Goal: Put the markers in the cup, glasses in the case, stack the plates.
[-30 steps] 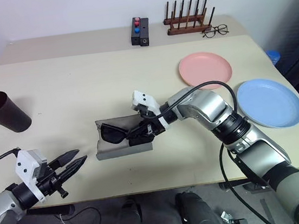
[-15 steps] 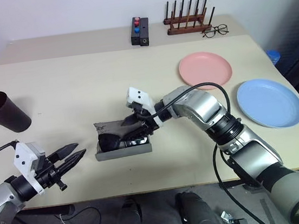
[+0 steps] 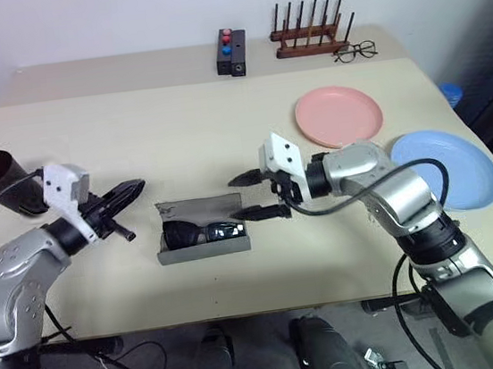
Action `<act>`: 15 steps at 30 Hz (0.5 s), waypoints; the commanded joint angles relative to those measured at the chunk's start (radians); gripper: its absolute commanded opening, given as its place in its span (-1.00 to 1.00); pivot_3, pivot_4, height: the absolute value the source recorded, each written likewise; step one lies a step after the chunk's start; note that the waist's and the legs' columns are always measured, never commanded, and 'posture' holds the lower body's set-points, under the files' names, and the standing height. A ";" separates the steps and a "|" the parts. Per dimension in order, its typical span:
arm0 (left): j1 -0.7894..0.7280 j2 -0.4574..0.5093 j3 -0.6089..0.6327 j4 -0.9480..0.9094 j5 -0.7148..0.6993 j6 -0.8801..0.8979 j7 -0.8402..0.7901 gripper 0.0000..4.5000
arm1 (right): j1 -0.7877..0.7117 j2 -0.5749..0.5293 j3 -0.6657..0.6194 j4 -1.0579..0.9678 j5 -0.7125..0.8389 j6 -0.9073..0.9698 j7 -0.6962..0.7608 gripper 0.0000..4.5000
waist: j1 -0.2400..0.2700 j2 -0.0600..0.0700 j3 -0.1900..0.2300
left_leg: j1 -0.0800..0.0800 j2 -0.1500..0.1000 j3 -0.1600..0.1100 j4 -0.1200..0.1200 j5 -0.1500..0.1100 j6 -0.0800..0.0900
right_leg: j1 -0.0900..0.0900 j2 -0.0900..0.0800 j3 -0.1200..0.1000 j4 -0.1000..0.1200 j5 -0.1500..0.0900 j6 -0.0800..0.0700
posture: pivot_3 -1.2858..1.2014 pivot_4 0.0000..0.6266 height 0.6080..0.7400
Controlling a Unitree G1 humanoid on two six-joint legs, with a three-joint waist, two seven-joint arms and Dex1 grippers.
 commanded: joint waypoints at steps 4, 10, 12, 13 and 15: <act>-0.248 0.035 -0.202 0.188 0.093 0.067 -0.108 -0.99 | 0.141 -0.089 -0.054 -0.134 -0.020 -0.131 0.001 0.33 | -0.003 0.000 0.000 | 0.000 0.000 0.000 0.000 0.000 0.000 | 0.000 0.000 0.000 0.000 0.000 0.002 | 0.03 -0.52 1.00; -0.366 0.057 -0.348 0.327 0.161 0.081 -0.287 -0.99 | 0.201 -0.105 -0.086 -0.170 -0.015 -0.130 -0.039 0.33 | -0.004 0.000 0.000 | 0.000 0.000 -0.001 0.000 0.000 0.000 | 0.000 0.001 0.000 0.001 0.001 0.003 | 0.03 -0.52 1.00; -0.364 0.084 -0.388 0.314 0.167 0.080 -0.375 -0.99 | 0.208 -0.102 -0.099 -0.177 -0.012 -0.122 -0.057 0.33 | -0.002 0.000 0.000 | 0.000 0.000 -0.001 0.000 0.000 0.000 | 0.000 0.001 0.000 0.001 0.000 0.003 | 0.03 -0.52 1.00; -0.359 0.099 -0.403 0.306 0.174 0.072 -0.410 -0.99 | 0.207 -0.102 -0.104 -0.178 -0.010 -0.121 -0.063 0.33 | -0.002 0.000 0.000 | 0.000 0.000 -0.001 0.000 0.000 0.000 | 0.000 0.001 0.000 0.001 -0.001 0.002 | 0.03 -0.52 1.00; -0.350 0.115 -0.414 0.303 0.185 0.058 -0.452 -0.99 | 0.205 -0.101 -0.110 -0.177 -0.006 -0.118 -0.069 0.33 | -0.001 0.000 0.000 | 0.000 0.000 -0.001 0.000 0.000 0.000 | 0.000 0.001 0.000 0.001 -0.001 0.001 | 0.03 -0.52 1.00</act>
